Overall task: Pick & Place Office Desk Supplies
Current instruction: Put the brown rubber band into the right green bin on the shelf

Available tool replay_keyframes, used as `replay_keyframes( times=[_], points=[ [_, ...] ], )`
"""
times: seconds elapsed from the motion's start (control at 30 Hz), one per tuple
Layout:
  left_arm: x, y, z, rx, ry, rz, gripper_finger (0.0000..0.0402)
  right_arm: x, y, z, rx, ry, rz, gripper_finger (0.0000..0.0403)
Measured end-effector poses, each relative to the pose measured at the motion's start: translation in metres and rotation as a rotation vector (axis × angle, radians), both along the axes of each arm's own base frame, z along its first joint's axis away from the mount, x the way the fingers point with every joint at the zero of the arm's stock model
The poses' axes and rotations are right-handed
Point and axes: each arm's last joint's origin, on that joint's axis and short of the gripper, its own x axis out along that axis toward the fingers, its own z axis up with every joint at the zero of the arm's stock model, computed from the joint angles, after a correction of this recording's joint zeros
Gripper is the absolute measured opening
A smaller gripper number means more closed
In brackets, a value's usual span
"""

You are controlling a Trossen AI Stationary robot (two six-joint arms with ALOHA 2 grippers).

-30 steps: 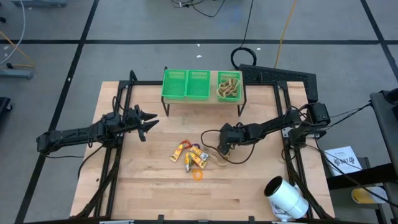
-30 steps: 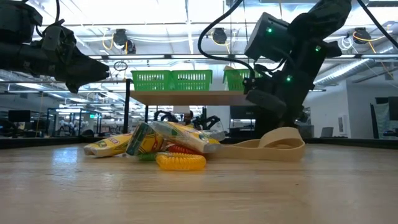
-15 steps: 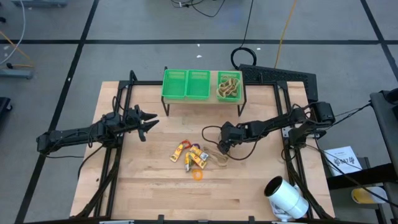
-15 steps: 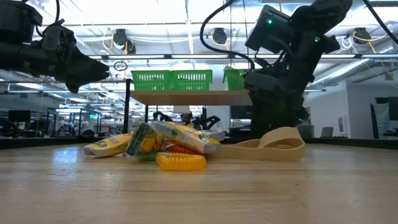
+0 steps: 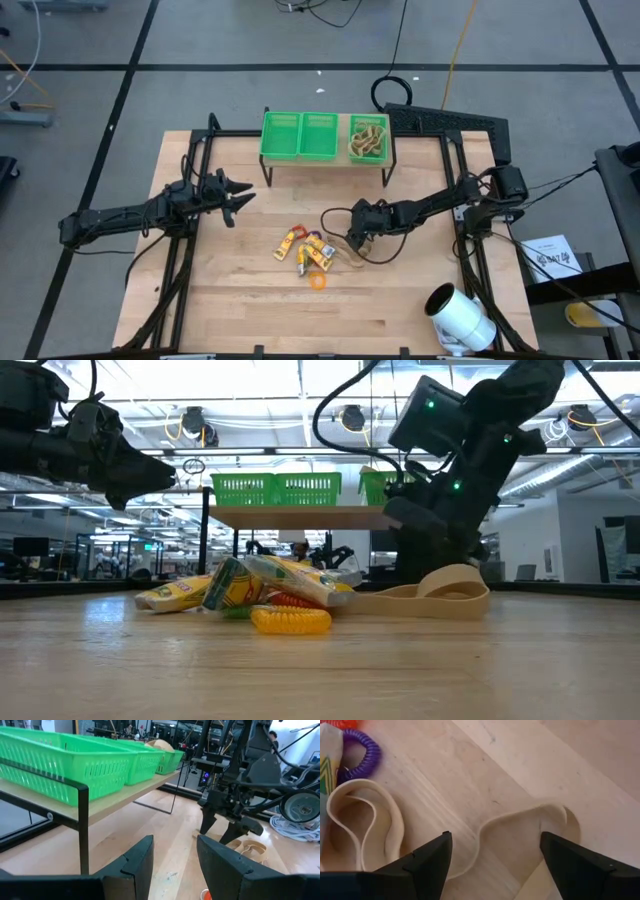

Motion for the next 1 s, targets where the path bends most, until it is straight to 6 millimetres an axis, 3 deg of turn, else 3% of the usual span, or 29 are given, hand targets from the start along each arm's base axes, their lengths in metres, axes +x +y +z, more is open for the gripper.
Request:
replay_keyframes(
  times=[0.23, 0.4, 0.73, 1.0],
  points=[
    [0.0, 0.0, 0.001, 0.002, -0.006, 0.0, 0.0159, -0.003, -0.002, -0.003, -0.057, 0.038, -0.021, 0.0287],
    [0.0, 0.0, 0.001, 0.001, -0.006, 0.0, 0.0159, -0.005, -0.002, -0.004, -0.067, 0.064, -0.004, 0.0257],
    [0.0, 0.0, 0.001, 0.002, -0.006, 0.0, 0.0159, -0.018, -0.005, 0.025, -0.152, 0.078, 0.039, 0.0207],
    [0.0, 0.0, 0.0, 0.001, -0.004, 0.0, 0.0159, -0.028, -0.006, 0.034, -0.113, 0.092, -0.007, 0.0198]
  ],
)
